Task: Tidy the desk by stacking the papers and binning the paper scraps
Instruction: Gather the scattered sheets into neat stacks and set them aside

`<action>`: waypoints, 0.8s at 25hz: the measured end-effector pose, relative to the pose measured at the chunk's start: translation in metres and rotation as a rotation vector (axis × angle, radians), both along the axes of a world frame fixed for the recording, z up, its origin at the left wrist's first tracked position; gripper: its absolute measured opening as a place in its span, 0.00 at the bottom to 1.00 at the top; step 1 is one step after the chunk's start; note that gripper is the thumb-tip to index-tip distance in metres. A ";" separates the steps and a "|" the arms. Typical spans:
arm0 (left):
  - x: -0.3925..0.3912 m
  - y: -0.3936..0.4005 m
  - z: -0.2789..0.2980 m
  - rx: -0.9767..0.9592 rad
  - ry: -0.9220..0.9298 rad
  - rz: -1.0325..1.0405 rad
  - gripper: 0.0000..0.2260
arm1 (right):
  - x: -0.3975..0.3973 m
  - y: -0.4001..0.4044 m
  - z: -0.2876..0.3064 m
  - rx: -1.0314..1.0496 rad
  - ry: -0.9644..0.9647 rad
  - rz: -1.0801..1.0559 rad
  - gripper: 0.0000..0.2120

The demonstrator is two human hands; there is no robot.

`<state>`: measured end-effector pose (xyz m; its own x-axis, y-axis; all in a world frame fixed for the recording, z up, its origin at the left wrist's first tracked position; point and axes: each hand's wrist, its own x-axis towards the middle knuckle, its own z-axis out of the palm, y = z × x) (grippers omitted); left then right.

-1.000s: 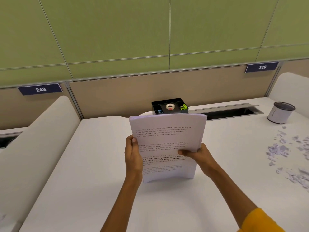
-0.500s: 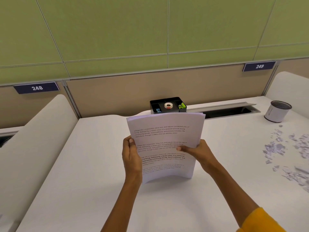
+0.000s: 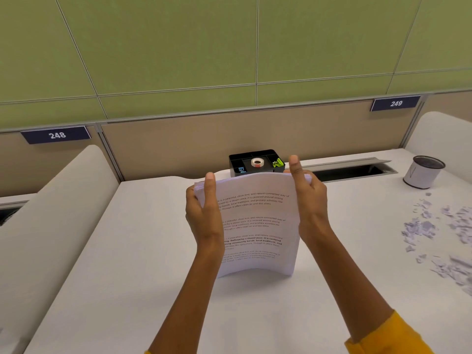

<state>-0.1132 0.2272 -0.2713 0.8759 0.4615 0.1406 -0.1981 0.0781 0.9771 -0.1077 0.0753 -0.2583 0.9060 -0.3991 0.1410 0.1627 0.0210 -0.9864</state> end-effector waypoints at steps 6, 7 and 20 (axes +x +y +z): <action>0.000 0.001 -0.002 0.036 0.006 -0.039 0.17 | 0.000 -0.003 -0.003 -0.027 -0.017 0.024 0.17; -0.001 0.003 -0.004 0.056 0.005 -0.061 0.19 | -0.001 -0.006 -0.005 -0.061 -0.034 0.073 0.18; -0.003 0.014 -0.078 0.005 0.268 -0.169 0.27 | 0.001 -0.039 -0.103 -0.087 0.221 0.501 0.29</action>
<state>-0.1165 0.2408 -0.3490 0.9463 0.3063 -0.1037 0.0821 0.0828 0.9932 -0.1070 0.0362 -0.3613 0.9938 0.0934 -0.0605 -0.0569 -0.0405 -0.9976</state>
